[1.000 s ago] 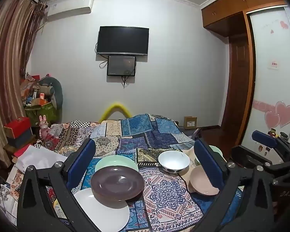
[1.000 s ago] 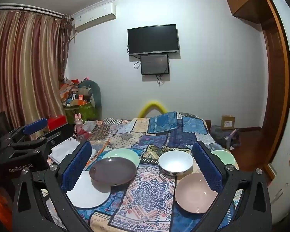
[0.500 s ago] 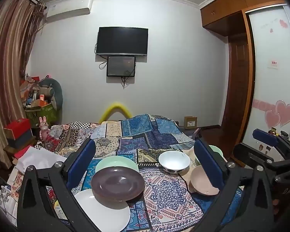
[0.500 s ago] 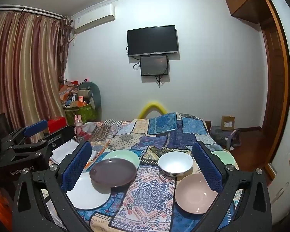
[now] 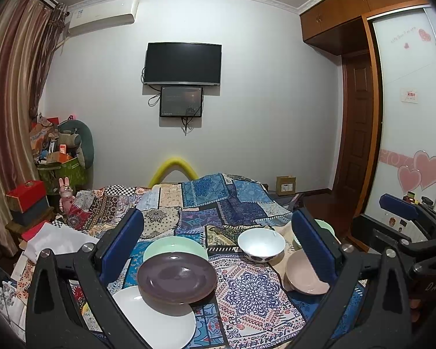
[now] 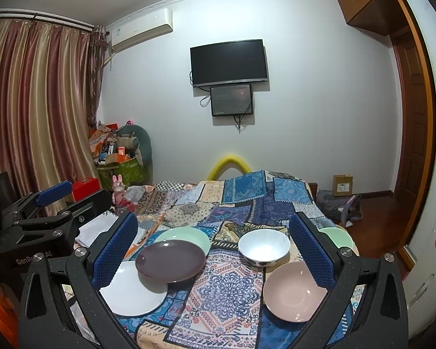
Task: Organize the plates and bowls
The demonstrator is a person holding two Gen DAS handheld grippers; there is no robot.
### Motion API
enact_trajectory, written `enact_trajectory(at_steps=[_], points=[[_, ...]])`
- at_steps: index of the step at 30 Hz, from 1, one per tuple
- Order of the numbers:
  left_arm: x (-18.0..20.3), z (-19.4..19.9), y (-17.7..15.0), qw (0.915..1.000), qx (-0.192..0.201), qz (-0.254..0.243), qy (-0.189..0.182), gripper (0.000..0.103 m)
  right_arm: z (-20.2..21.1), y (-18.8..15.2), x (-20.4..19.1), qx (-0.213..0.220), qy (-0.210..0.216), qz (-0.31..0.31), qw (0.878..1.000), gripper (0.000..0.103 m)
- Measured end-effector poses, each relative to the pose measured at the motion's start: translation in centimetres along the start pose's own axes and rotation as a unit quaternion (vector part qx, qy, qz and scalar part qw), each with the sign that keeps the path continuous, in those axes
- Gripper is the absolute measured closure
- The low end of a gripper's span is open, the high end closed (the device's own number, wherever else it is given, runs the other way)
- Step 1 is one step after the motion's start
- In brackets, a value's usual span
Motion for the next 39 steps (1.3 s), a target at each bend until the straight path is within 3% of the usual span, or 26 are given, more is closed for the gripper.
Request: enact_trajectory(at_steps=[39], points=[[0.42, 0.37, 0.09, 1.0000, 0.000, -0.001, -0.001, 0.000, 0.16, -0.08, -0.23, 0.005, 0.003, -0.001, 1.000, 0.000]])
Point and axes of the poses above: each gripper's, at about its wrist camera, not at the fingertips, and z roughly against the way its jaws point, x to its right, y to its top, the point moved 10 cm from there along -z, roughly the way its jaws point, and after that the axes turned 5 degrees about z, right-handed, at the moved point
